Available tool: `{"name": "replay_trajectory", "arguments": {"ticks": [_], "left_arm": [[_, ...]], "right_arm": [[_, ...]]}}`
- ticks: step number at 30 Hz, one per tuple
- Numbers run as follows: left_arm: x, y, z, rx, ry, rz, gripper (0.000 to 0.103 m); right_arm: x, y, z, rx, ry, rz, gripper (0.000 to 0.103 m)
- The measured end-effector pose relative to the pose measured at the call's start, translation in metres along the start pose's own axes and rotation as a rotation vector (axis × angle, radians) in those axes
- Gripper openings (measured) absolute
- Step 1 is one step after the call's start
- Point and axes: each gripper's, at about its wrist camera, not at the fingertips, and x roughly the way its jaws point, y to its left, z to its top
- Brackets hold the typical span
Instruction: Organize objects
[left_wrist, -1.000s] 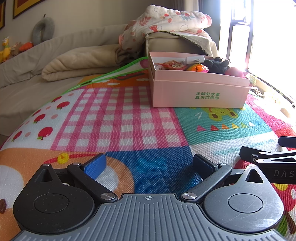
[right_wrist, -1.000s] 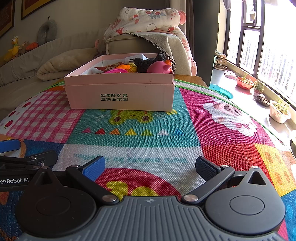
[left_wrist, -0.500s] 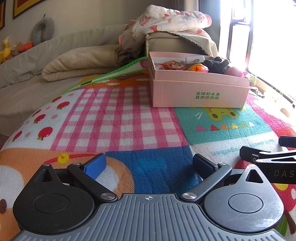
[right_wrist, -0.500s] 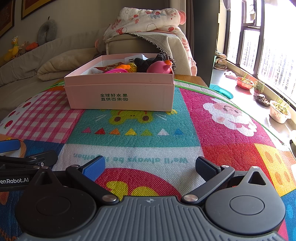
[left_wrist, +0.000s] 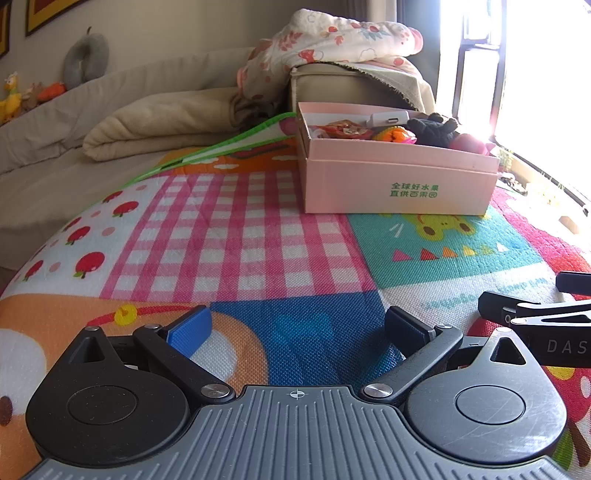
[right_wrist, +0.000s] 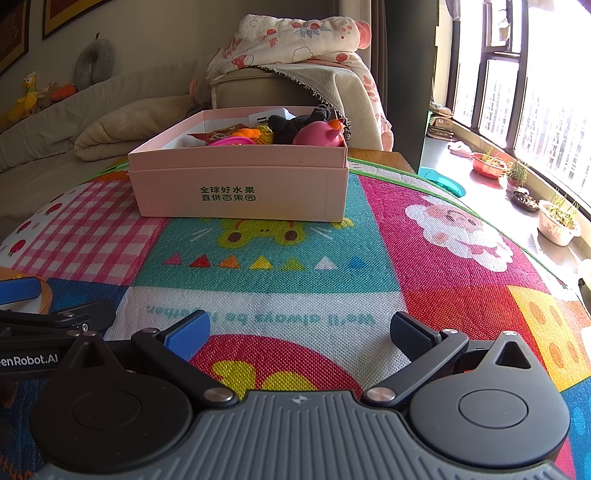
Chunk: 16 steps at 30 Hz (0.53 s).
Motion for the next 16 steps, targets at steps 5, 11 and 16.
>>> {"name": "replay_trajectory", "arguments": {"ticks": [5,11,16], "left_arm": [[-0.0005,-0.0014,0.0001,0.003,0.0,0.002,0.103],[-0.0004,0.0012,0.0003,-0.009,-0.002,-0.011,0.102],[-0.0005,0.0011,0.0007,-0.006,-0.001,-0.01,0.102]], "right_arm": [[0.0004,0.0002,-0.0001,0.0,0.0,0.0,0.103],[0.0004,0.0004,0.0,0.0,0.0,0.0,0.103],[0.0004,0.0006,0.0,0.0,0.0,0.0,0.103]]}}
